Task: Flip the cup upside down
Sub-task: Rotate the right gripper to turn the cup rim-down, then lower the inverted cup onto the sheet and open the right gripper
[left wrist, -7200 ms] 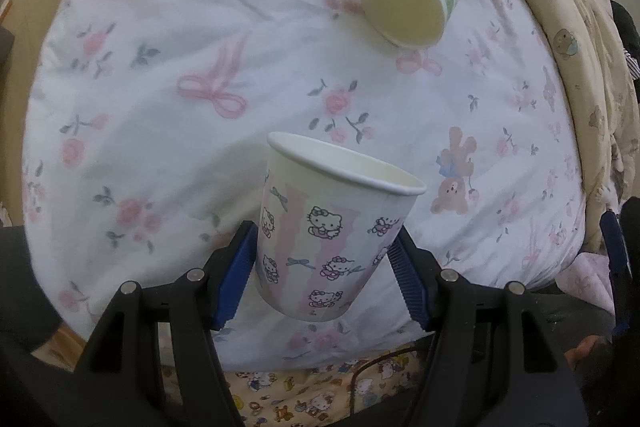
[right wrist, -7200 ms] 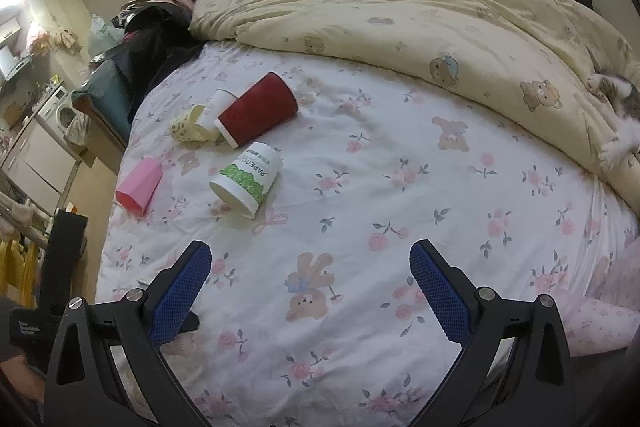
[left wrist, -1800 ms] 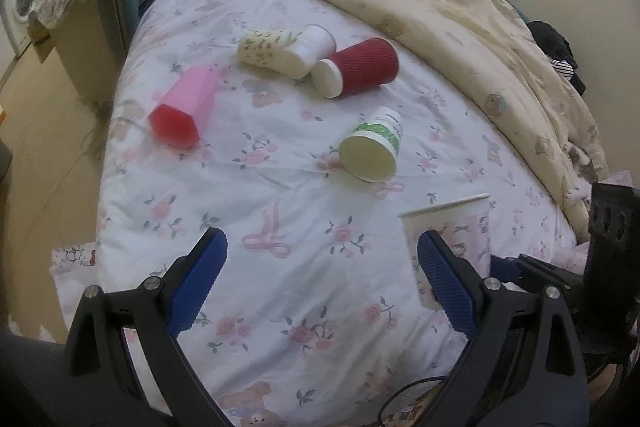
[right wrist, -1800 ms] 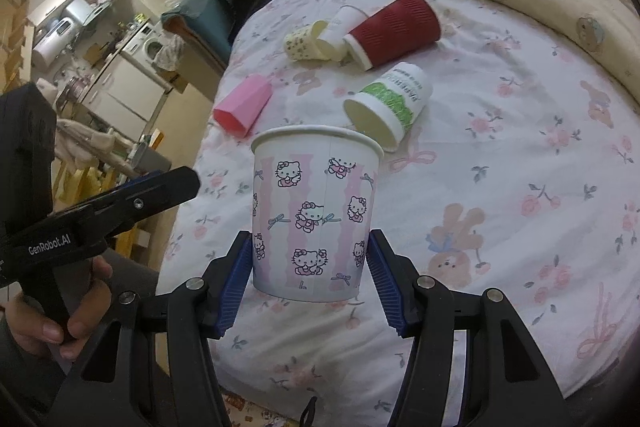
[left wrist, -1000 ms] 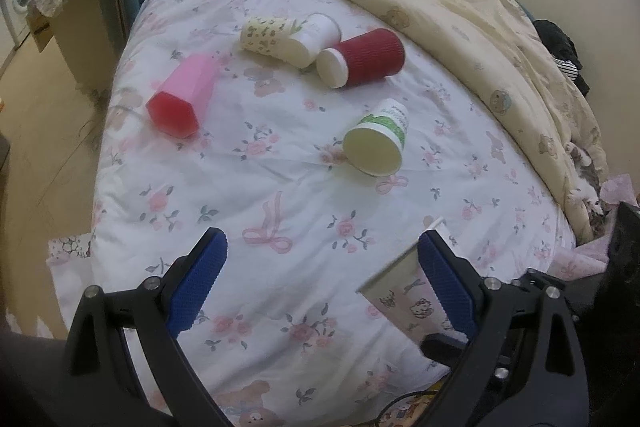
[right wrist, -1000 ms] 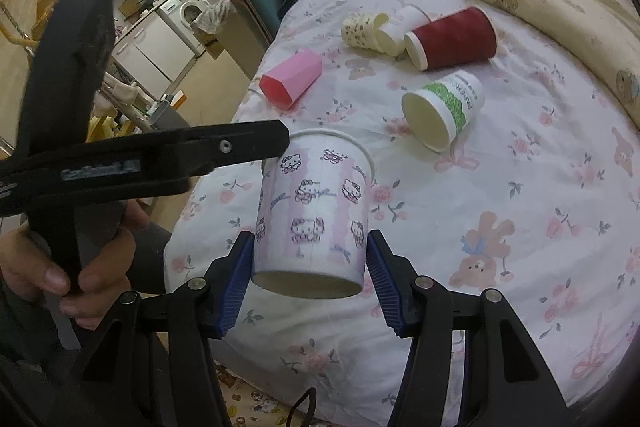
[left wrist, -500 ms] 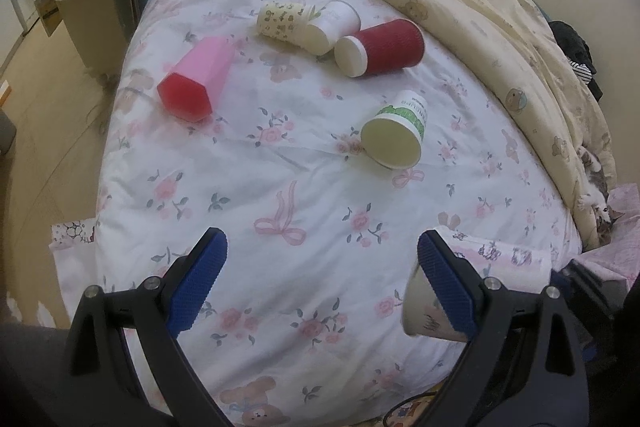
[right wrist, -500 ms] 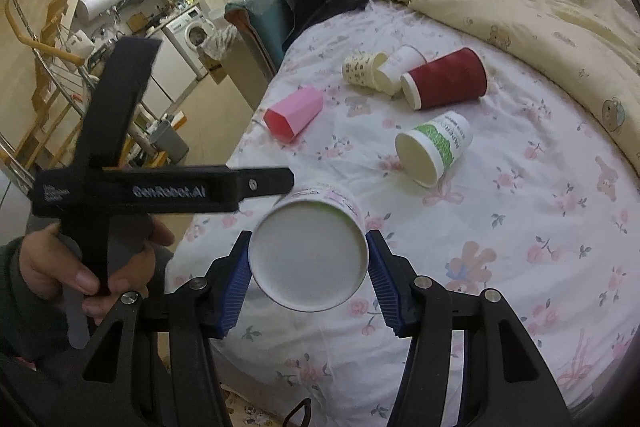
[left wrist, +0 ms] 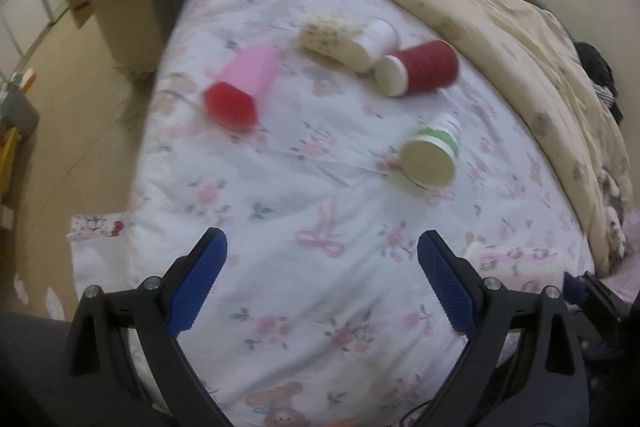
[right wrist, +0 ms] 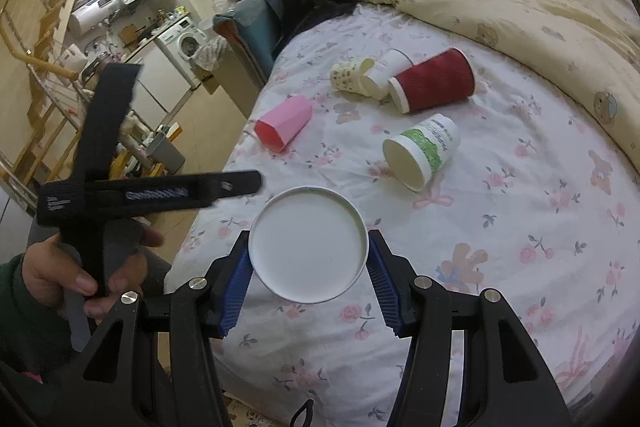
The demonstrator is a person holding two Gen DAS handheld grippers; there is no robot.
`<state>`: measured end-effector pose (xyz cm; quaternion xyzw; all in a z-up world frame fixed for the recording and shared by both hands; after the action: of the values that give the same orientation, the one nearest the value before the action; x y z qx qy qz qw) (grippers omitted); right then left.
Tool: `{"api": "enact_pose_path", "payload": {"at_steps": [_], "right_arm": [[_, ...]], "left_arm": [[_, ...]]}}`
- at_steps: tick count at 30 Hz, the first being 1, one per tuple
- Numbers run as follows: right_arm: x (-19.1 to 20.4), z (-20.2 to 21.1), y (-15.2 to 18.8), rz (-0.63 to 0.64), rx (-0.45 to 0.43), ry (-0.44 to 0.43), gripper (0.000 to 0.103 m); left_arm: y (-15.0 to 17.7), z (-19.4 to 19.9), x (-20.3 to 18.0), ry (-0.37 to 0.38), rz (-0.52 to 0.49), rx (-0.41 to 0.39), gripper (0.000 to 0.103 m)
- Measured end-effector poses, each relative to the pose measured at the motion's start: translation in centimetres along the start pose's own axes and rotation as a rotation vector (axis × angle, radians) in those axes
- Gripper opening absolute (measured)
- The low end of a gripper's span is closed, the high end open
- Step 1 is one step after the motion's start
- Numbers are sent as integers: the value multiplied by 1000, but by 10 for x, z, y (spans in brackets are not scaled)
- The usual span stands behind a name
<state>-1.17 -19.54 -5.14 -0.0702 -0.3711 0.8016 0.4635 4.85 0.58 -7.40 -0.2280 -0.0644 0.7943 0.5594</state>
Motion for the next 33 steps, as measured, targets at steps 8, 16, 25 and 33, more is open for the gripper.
{"api": "enact_pose_path", "payload": {"at_steps": [8, 16, 25, 33], "right_arm": [[-24, -18, -29, 45, 81, 95, 58], [-31, -94, -45, 151, 253, 77, 58], [-33, -153, -52, 241, 353, 114, 59], [-35, -173, -53, 233, 375, 108, 62]], "left_arm": [[-9, 0, 29, -99, 64, -27, 95], [-9, 5, 33, -131, 27, -75, 95], [-9, 4, 35, -150, 9, -67, 103], [-8, 3, 39, -156, 18, -61, 103]]}}
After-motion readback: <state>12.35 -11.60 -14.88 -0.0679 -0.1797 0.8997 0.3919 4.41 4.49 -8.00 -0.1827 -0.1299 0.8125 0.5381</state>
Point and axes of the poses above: each gripper's, at about its wrist camera, not at the fingertips, and z roughly against the way its jaws point, x to its left, y to its underside, the point moved 3 cm from there along -z, roughly the way its jaws point, and after that the axes turned 15 degrees about z, right-handed, at the moved point
